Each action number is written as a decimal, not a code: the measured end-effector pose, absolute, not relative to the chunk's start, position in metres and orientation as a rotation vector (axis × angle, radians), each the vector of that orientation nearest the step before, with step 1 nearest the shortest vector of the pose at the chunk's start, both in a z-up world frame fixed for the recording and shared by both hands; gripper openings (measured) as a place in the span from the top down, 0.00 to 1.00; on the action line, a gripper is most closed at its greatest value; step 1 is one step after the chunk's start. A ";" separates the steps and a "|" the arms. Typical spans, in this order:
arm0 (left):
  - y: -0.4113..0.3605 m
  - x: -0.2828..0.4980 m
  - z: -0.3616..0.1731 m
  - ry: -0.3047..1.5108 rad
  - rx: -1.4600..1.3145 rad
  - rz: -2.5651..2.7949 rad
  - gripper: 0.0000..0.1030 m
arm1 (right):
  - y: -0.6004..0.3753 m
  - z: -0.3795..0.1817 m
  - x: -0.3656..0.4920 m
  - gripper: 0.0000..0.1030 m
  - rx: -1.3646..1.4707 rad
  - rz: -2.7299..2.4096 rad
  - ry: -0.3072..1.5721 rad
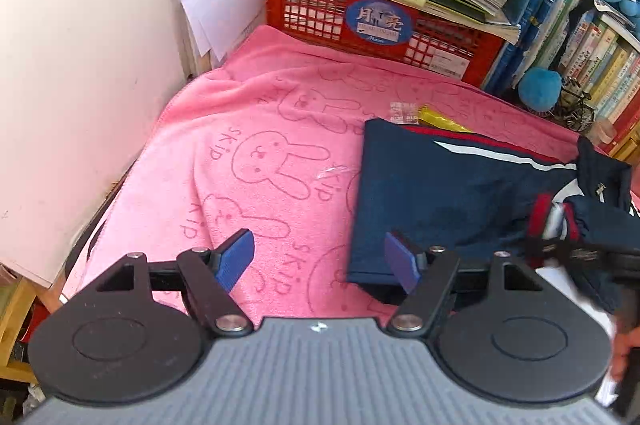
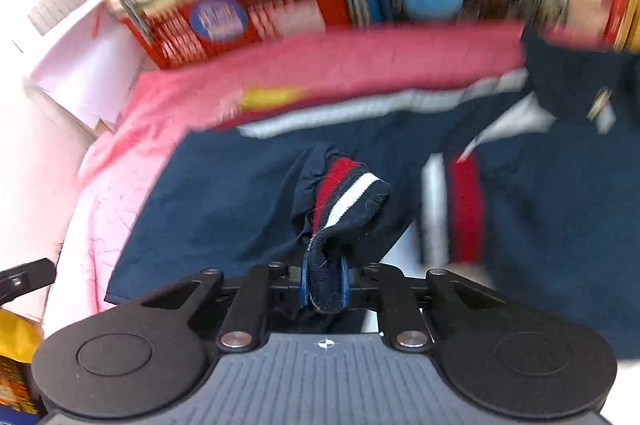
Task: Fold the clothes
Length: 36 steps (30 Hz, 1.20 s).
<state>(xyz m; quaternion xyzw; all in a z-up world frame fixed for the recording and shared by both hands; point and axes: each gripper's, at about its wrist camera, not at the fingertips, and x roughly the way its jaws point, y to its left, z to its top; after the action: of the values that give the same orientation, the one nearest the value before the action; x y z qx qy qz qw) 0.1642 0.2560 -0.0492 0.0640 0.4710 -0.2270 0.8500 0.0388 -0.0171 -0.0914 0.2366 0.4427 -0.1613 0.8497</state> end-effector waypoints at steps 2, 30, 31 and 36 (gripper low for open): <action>0.247 0.158 -0.048 0.986 0.138 -0.499 0.29 | -0.028 -0.063 0.019 0.85 0.423 -0.386 0.881; 0.009 0.019 -0.091 0.892 0.495 -0.709 0.23 | -0.266 -0.094 -0.198 0.57 0.408 -0.760 0.949; 0.009 0.018 -0.088 0.880 0.490 -0.710 0.23 | -0.271 -0.102 -0.199 0.46 0.426 -0.747 0.978; 0.007 0.011 -0.075 0.823 0.469 -0.714 0.21 | -0.251 -0.080 -0.220 0.20 0.308 -0.815 0.945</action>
<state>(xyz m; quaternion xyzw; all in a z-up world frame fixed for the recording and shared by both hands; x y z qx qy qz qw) 0.0113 0.0068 -0.0748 0.2210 0.3877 -0.3363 0.8293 -0.2200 -0.2508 -0.0796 0.1437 0.4405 -0.3800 0.8006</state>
